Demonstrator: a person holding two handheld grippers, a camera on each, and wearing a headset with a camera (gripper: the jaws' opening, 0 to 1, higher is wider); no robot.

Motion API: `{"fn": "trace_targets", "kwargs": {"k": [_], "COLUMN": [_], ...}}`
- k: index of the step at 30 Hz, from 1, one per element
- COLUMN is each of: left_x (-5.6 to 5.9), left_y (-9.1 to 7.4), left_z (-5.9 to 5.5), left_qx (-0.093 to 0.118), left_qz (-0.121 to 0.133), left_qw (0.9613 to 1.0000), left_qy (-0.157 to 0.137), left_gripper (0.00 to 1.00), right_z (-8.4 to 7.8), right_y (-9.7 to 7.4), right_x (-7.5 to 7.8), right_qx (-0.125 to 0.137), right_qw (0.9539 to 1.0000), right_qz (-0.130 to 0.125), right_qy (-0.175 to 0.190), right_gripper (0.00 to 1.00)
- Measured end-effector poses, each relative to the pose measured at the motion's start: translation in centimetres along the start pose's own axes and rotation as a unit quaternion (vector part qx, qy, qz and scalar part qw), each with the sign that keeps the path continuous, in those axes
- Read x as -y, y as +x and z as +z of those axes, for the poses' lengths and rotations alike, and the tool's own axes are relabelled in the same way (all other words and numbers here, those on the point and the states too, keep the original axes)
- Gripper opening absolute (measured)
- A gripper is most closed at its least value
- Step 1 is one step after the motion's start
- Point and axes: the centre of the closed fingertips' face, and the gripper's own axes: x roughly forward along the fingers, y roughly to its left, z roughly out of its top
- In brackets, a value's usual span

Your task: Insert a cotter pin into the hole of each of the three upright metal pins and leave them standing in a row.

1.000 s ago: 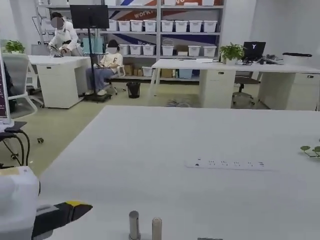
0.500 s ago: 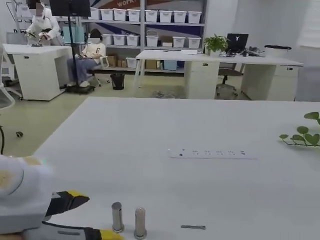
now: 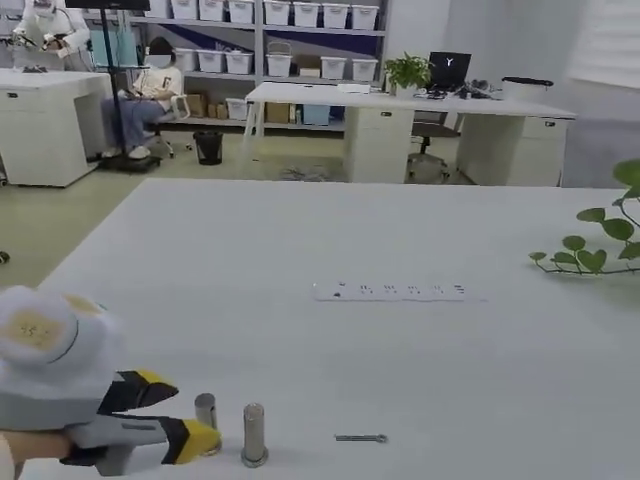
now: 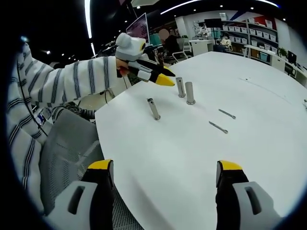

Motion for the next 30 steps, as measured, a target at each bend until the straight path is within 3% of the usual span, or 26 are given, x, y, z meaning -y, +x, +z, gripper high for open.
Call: {"fn": "trace_targets", "kwargs": {"k": [5,7,12,16,24,27,30], "left_x": [-0.6,-0.6,-0.4,-0.6,-0.9,-0.5,-0.5], "left_y": [1.0,1.4,2.4,3.0,3.7,3.8,3.8], "left_z": [-0.7,-0.9,-0.9,-1.1,-1.4,-1.4,-1.3], "left_qx": [-0.012,-0.016,-0.013,-0.016,-0.02,-0.022,-0.016], "left_qz": [0.002,0.0,-0.009,-0.004,-0.007,-0.022,-0.015], "left_qw": [0.9999,0.9998,0.9998,0.9997,0.9997,0.9989,0.9985], "left_qy": [0.001,-0.009,-0.015,-0.017,-0.016,-0.035,-0.049], "left_gripper": [0.34,0.34,0.27,0.28,0.15,0.11,0.11], "right_z": [-0.1,0.3,0.0,-0.5,-0.4,-0.1,0.5], "right_y": [0.4,0.5,0.9,1.0,1.0,0.9,0.6], "right_x": [-0.2,-0.4,0.0,0.4,1.4,1.7,1.9], "right_qx": [-0.013,-0.004,-0.015,-0.022,-0.023,-0.015,-0.005], "right_qw": [0.9998,0.9998,0.9997,0.9996,0.9997,0.9998,1.0], "right_qz": [0.008,0.017,0.018,0.018,0.012,0.009,0.004], "right_qy": [-0.011,-0.003,-0.006,-0.003,-0.004,0.0,-0.005], "right_gripper": [0.86,0.86,0.85,0.85,0.85,0.85,0.82]}}
